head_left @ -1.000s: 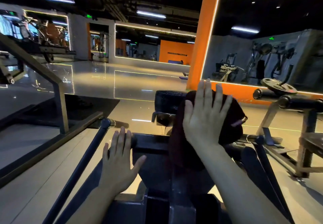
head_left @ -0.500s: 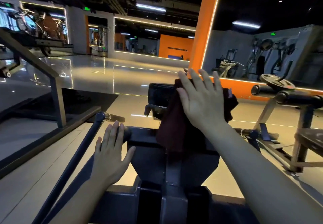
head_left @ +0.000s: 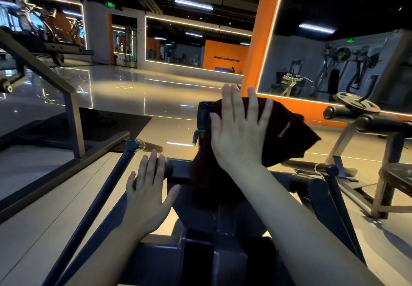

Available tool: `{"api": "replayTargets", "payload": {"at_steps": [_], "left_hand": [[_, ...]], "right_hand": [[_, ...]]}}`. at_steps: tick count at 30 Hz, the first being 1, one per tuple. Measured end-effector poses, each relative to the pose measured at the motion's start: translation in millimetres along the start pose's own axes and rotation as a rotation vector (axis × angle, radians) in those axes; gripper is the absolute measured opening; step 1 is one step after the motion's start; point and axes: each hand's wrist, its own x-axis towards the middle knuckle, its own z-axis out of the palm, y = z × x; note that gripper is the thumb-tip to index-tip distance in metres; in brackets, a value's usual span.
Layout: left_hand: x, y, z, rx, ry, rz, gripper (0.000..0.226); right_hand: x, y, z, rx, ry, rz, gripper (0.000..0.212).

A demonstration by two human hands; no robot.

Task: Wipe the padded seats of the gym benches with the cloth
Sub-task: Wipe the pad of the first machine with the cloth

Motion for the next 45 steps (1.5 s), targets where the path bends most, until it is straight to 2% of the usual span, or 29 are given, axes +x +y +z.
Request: {"api": "replayTargets", "payload": {"at_steps": [4, 7, 11, 14, 17, 22, 25, 28, 31, 35, 39, 42, 45], "left_hand": [[-0.9, -0.9, 0.6, 0.013, 0.014, 0.002, 0.079], [-1.6, -0.4, -3.0, -0.011, 0.011, 0.006, 0.077], [-0.6, -0.5, -12.2, -0.072, -0.054, -0.005, 0.081], [0.5, 0.2, -13.9, -0.076, -0.069, -0.008, 0.082], [-0.1, -0.1, -7.0, -0.044, -0.043, -0.014, 0.083], [0.8, -4.9, 4.7, -0.020, 0.029, 0.021, 0.070], [1.0, -7.0, 4.9, -0.010, 0.030, 0.025, 0.070], [1.4, -4.7, -1.3, -0.032, -0.005, 0.005, 0.074], [1.8, 0.2, -9.8, -0.066, -0.055, -0.030, 0.078], [1.3, 2.3, -16.1, -0.094, -0.086, -0.038, 0.081], [1.9, 2.7, -15.5, -0.050, -0.099, -0.047, 0.081], [1.7, 5.9, -12.5, -0.051, -0.084, -0.053, 0.082], [1.9, 7.7, -8.9, -0.049, -0.067, -0.063, 0.085]], "right_hand": [[13.6, -5.1, -7.4, -0.015, -0.126, -0.141, 0.062], [15.6, 23.7, -13.8, -0.041, -0.175, -0.256, 0.059], [2.0, 75.2, -19.6, -0.061, -0.111, -0.122, 0.054], [-9.8, 92.4, -22.5, -0.010, -0.126, -0.012, 0.056], [-8.4, 74.3, -21.5, -0.030, -0.105, 0.024, 0.056], [11.1, 15.8, -12.5, -0.037, -0.094, -0.071, 0.054], [22.6, -10.1, -11.0, -0.041, -0.149, -0.104, 0.057], [25.9, -9.8, -15.1, -0.038, -0.192, -0.172, 0.059], [21.9, 18.7, -21.0, 0.016, -0.251, -0.204, 0.059], [0.1, 70.0, -25.1, 0.012, -0.120, -0.092, 0.056], [-16.7, 106.2, -28.4, 0.114, -0.090, 0.046, 0.055], [-19.6, 94.0, -22.2, 0.192, 0.006, 0.124, 0.055], [-10.6, 61.1, -14.1, 0.109, 0.067, 0.133, 0.056]]}}
